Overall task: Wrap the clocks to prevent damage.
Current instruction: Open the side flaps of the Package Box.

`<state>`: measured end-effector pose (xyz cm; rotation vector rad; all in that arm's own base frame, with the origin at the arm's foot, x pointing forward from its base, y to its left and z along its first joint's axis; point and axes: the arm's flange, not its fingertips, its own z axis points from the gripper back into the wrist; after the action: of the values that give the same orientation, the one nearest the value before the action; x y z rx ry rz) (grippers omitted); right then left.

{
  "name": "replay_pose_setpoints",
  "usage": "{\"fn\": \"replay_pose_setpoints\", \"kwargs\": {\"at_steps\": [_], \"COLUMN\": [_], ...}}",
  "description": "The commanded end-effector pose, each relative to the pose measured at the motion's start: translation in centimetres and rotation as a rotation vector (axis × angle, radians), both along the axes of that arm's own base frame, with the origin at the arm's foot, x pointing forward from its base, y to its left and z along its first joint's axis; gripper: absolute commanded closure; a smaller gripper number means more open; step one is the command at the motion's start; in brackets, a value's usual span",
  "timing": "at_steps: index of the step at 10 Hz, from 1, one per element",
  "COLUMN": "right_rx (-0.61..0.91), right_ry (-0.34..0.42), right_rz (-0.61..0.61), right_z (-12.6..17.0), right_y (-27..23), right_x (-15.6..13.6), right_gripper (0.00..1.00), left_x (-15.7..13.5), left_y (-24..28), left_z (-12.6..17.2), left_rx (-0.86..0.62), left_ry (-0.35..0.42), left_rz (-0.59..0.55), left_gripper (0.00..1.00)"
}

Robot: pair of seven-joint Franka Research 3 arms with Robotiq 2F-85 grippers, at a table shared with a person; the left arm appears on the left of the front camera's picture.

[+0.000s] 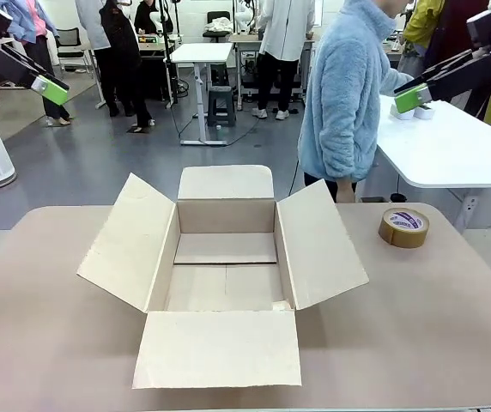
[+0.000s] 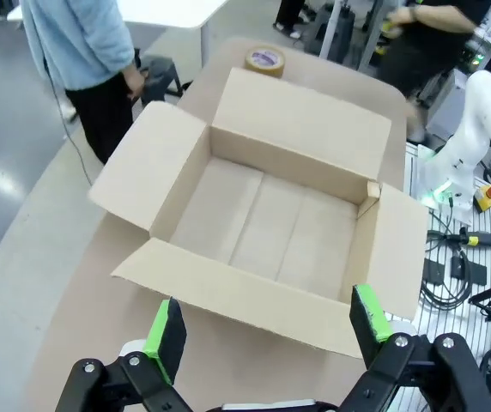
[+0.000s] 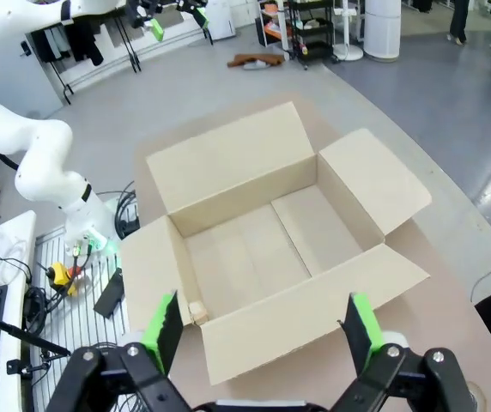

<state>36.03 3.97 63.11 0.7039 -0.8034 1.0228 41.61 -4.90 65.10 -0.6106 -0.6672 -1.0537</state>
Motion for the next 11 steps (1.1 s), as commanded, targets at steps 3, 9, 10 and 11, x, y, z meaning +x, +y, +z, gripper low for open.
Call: {"fn": "replay_pose_setpoints", "kwargs": {"at_steps": [3, 9, 10, 11], "right_rx": [0.000, -0.035, -0.032, -0.030], "right_ry": [0.000, 0.002, 0.000, 0.003], "right_rz": [0.000, 0.008, -0.001, 0.001], "right_z": [0.0, -0.2, -0.3, -0.4], "right_y": [0.0, 0.1, 0.0, 0.0], "right_x": [0.0, -0.8, -0.8, -0.8], "right_gripper": [0.00, 0.60, 0.60, 0.60], "left_x": [0.0, -0.4, -0.4, -0.5], "left_y": [0.3, 0.9, 1.4, 1.7], "left_z": [-0.5, -0.8, -0.7, -0.6], "left_rx": [-0.018, -0.008, -0.014, -0.010], "left_ry": [-0.022, -0.048, -0.041, -0.045], "left_rz": [-0.020, -0.047, -0.038, -0.043], "left_gripper": [0.00, 0.60, 0.60, 1.00]}}
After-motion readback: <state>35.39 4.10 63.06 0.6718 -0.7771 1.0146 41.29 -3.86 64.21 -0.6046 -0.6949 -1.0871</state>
